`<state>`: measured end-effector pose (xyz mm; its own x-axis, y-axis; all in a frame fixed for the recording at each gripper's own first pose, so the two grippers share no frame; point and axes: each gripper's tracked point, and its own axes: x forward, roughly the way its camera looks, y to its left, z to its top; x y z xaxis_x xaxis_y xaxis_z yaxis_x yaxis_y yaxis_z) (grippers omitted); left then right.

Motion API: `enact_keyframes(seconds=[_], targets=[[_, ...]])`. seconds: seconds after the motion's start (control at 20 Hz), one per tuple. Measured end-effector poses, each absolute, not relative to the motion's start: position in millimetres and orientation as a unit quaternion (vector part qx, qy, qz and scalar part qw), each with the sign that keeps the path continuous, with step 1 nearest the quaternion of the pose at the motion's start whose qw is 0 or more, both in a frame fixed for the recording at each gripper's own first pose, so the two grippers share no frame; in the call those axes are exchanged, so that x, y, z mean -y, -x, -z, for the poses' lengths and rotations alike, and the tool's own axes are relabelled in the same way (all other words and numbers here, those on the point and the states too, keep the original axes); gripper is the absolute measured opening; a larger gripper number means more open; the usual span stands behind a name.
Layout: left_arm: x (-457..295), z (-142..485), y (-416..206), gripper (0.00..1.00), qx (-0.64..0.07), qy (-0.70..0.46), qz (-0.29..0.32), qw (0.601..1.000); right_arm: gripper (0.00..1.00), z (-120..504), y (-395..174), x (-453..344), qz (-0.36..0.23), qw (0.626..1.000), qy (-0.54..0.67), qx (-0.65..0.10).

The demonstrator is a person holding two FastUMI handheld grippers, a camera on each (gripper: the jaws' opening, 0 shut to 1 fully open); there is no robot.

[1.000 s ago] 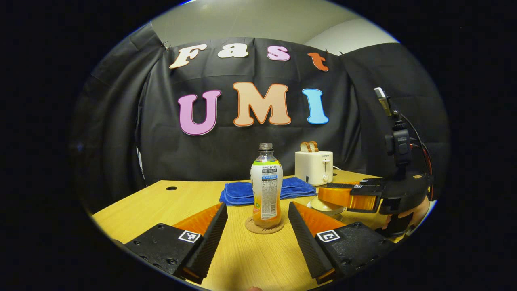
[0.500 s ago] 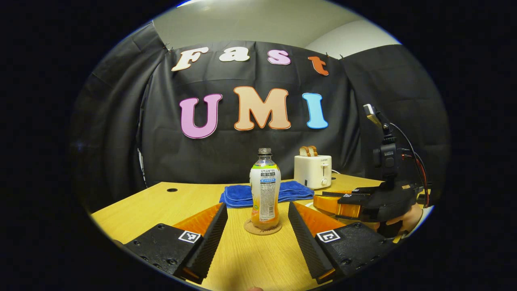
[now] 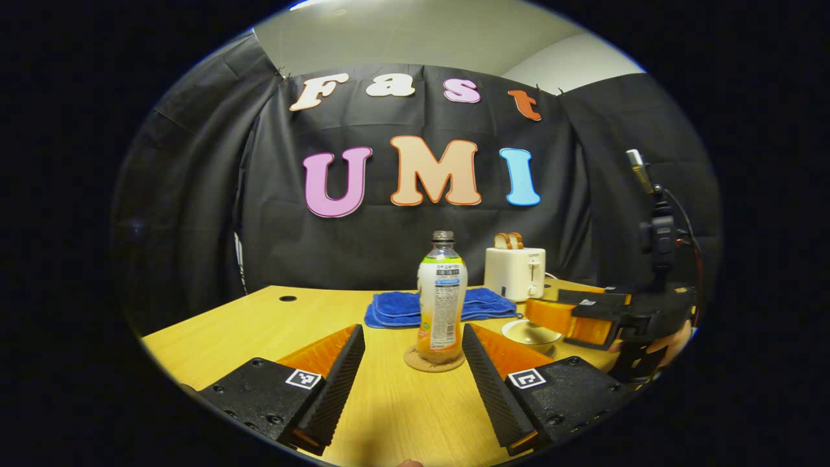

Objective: Open the teacup lid with one hand, grasp the water bottle and pour water into the teacup with the other hand; after pouring, place the water bottle on the coaster and then close the teacup lid.

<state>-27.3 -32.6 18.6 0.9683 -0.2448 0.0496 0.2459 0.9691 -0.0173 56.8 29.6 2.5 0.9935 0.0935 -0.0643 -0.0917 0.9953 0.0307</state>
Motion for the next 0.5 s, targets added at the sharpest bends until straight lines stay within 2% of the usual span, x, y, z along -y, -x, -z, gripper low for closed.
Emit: enact_keyframes(seconds=[0.5], targets=[[22.6,-14.8,44.9,0.88,0.031,-0.010,0.106,0.994,0.96,-3.8,5.8,19.7,0.004,1.000,-0.011,-0.018]])
